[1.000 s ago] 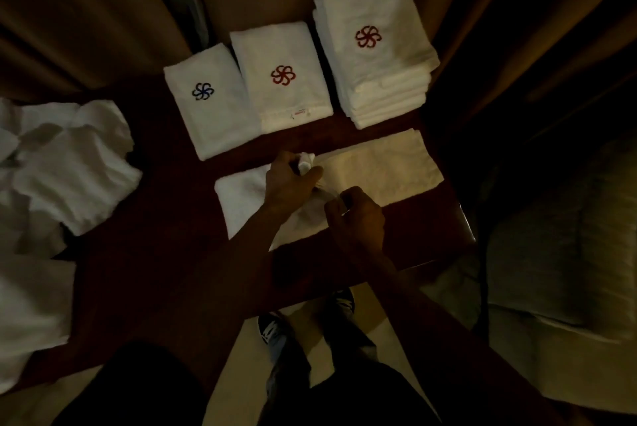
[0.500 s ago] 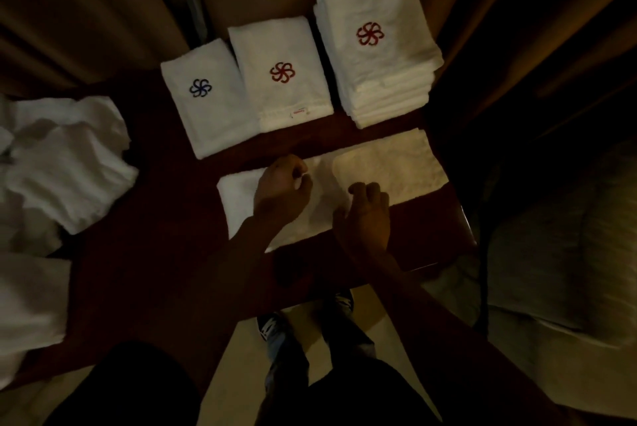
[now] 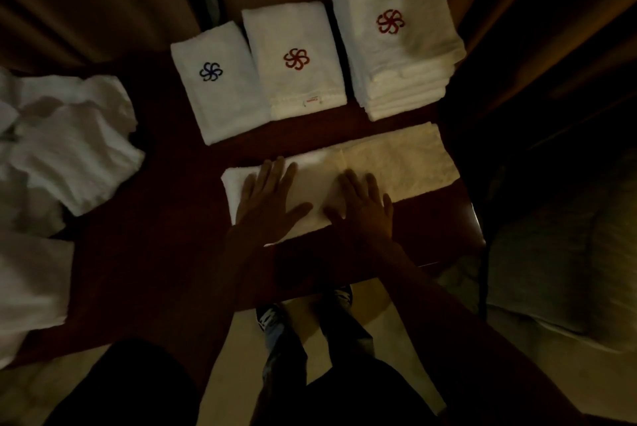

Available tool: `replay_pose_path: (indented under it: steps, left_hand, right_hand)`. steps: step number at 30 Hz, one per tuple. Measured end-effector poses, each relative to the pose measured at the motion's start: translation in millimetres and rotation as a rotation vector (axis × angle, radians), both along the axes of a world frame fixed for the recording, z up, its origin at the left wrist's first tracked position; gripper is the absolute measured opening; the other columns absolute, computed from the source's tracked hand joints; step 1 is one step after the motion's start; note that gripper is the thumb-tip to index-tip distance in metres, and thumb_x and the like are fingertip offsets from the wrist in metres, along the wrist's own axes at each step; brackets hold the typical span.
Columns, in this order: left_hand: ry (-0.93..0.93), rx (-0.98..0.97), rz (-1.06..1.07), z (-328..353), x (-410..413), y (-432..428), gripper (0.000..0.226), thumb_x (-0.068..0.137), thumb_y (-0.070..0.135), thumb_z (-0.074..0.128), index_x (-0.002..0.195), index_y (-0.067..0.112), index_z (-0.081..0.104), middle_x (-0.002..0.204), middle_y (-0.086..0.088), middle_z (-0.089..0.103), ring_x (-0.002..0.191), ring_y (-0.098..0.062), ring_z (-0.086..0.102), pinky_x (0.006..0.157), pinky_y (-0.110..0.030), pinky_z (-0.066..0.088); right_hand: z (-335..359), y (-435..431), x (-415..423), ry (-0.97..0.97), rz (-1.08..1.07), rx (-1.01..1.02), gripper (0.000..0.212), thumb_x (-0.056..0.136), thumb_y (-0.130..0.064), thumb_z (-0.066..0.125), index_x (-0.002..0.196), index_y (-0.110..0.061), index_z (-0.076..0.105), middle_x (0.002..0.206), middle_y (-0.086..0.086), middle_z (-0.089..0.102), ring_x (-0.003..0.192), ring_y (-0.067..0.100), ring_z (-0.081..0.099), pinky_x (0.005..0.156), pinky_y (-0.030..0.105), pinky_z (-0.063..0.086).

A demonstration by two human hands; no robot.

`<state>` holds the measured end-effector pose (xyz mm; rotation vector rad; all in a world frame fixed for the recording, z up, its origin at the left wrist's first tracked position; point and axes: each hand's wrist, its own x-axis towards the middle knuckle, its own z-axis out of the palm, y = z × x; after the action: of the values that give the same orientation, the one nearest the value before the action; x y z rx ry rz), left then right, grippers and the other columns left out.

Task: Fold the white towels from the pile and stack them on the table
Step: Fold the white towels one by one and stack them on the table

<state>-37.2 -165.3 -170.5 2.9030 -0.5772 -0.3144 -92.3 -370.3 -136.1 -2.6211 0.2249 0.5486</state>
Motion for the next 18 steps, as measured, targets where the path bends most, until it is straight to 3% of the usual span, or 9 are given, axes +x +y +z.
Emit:
replay_pose_path:
  steps: [4,7,10,13,18]
  left_hand:
    - [0.02,-0.059,0.042,15,4,-9,0.091,0.086,0.077,0.038,0.157,0.024,0.02,0.164,-0.006,0.019,0.151,-0.026,0.018,0.12,-0.053,0.02]
    - [-0.068,-0.09,0.032,27,13,-24,0.083,0.087,0.072,0.042,0.15,0.018,0.037,0.158,-0.01,0.034,0.144,-0.029,0.034,0.113,-0.053,0.031]
    - [-0.071,-0.152,-0.05,37,27,-49,0.08,0.087,0.07,0.042,0.145,0.016,0.045,0.152,-0.009,0.043,0.138,-0.028,0.042,0.108,-0.049,0.039]
    - [-0.024,-0.243,-0.154,43,37,-85,0.073,0.089,0.061,0.055,0.142,0.012,0.049,0.146,-0.011,0.05,0.135,-0.028,0.046,0.106,-0.046,0.043]
    - [0.026,-0.308,-0.308,36,47,-151,0.073,0.091,0.059,0.044,0.136,0.003,0.056,0.135,-0.017,0.059,0.126,-0.032,0.056,0.1,-0.044,0.051]
  right_hand:
    - [2,-3,1,-0.066,-0.059,0.017,0.081,0.095,-0.062,0.049,0.159,-0.027,0.016,0.167,-0.007,0.008,0.154,0.026,-0.004,0.121,0.059,0.014]
    - [10,-9,-1,-0.215,-0.241,0.075,0.078,0.092,-0.062,0.055,0.154,-0.02,0.035,0.162,0.001,0.03,0.151,0.03,0.02,0.115,0.055,0.031]
    - [16,-22,-3,-0.356,-0.41,0.121,0.074,0.087,-0.063,0.055,0.143,-0.014,0.051,0.147,0.008,0.051,0.136,0.032,0.044,0.1,0.055,0.048]
    - [21,-44,-6,-0.384,-0.545,0.142,0.065,0.09,-0.053,0.064,0.14,-0.013,0.053,0.142,0.008,0.055,0.132,0.031,0.045,0.099,0.052,0.048]
    - [21,-90,-14,-0.345,-0.709,0.14,0.058,0.092,-0.05,0.063,0.137,-0.016,0.053,0.141,0.007,0.052,0.132,0.031,0.043,0.097,0.051,0.048]
